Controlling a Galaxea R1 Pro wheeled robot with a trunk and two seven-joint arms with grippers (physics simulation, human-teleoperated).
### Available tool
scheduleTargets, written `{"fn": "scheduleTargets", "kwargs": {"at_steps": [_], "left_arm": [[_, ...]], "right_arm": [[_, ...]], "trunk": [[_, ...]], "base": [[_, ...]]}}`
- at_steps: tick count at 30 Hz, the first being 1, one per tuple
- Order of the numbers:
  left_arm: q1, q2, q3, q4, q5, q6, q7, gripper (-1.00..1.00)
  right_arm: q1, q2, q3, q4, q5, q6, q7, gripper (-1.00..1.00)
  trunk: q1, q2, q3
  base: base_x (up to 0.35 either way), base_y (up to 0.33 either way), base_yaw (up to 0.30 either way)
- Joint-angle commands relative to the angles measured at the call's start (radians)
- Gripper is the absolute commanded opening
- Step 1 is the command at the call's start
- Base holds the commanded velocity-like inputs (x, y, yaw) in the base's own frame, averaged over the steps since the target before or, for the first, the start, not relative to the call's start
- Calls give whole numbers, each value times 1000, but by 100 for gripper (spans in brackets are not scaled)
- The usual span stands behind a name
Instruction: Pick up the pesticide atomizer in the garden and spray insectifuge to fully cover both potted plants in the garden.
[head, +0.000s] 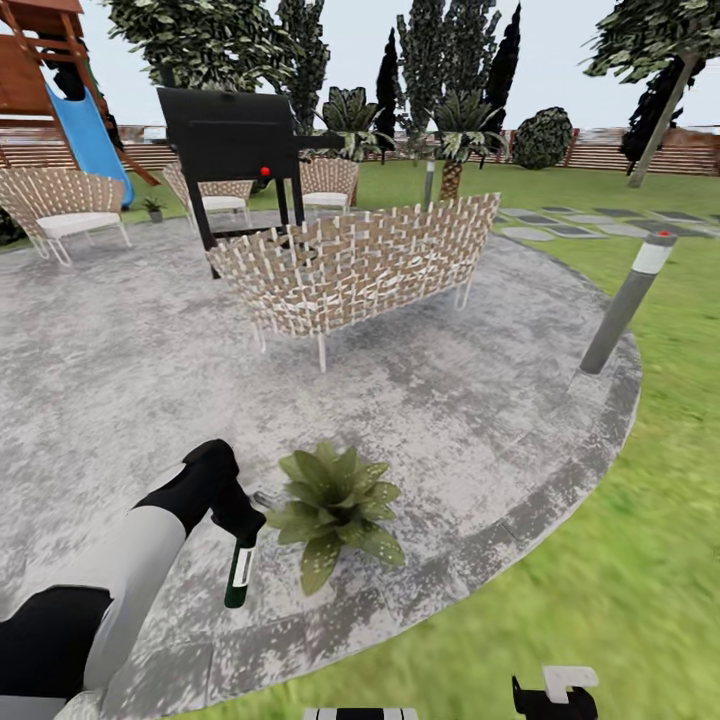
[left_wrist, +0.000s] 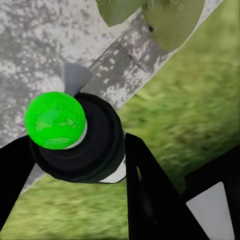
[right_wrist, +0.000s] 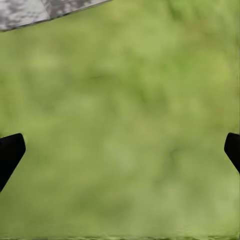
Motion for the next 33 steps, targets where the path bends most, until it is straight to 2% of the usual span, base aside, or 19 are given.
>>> {"fn": "scheduleTargets", "kwargs": {"at_steps": [1,6,14,21,26,33], "left_arm": [[0,0,-5,-1,-6,7,-10,-100],[5,0,-4,6,-7,2,-8,-100],[96,15,-2,-5,-12,-5,-1,-100],[102,24,-1,-10,-14,-5,2,-100],[102,58,0,-11,-47,-6,2,-100],[102,55,-6,-12,-52,-7,3,-100]], "right_arm": [[-1,0,9,1,-10,-4,-2,100],[-1,0,9,0,-10,-4,-2,100],[-1,-2,9,3,-10,-4,-2,100],[-1,0,9,1,-10,-4,-2,100],[-1,0,9,1,-10,-4,-2,100],[-1,0,9,1,-10,-4,-2,100]], "trunk": [[0,0,-1],[0,0,-1],[0,0,-1],[0,0,-1],[0,0,-1],[0,0,-1]], "base": [[-1,183,-280],[0,44,-149],[0,1,-6],[0,0,0],[0,0,-81],[0,0,-252]]}}
